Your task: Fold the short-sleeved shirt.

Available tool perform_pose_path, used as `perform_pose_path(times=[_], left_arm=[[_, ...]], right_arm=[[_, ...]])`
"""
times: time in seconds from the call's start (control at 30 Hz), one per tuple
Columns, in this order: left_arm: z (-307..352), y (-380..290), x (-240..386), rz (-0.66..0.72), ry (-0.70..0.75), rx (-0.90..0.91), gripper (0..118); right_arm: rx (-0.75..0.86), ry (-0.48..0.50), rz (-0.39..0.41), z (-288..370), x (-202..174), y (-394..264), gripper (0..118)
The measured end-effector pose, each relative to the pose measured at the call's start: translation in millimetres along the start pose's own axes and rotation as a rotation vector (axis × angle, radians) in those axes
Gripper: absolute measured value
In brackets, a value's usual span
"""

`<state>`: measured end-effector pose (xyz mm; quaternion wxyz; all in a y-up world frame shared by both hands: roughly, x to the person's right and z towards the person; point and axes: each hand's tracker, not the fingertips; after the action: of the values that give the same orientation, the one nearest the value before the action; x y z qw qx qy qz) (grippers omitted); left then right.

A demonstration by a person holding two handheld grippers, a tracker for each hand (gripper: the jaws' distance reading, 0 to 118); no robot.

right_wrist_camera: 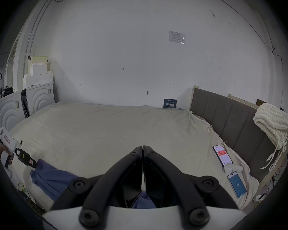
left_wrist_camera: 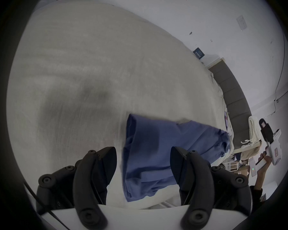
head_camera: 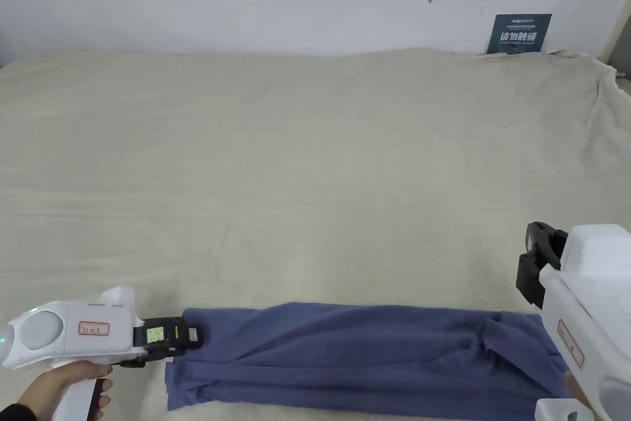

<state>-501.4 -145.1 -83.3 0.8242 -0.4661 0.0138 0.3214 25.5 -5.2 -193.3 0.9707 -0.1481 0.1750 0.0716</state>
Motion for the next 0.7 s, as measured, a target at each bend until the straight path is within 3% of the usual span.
perform_pose_path(times=[0.47, 0.67, 0.7], left_arm=[[-21, 2, -11, 0.015, -0.163, -0.047, 64], [-33, 1, -13, 0.009, -0.148, -0.048, 19], [-33, 1, -14, 0.011, -0.142, -0.048, 17]], right_arm=[[-0.043, -0.015, 0.011, -9, 0, -4, 0], [-0.049, -0.015, 0.013, -9, 0, -4, 0], [-0.049, -0.015, 0.013, -9, -1, -4, 0]])
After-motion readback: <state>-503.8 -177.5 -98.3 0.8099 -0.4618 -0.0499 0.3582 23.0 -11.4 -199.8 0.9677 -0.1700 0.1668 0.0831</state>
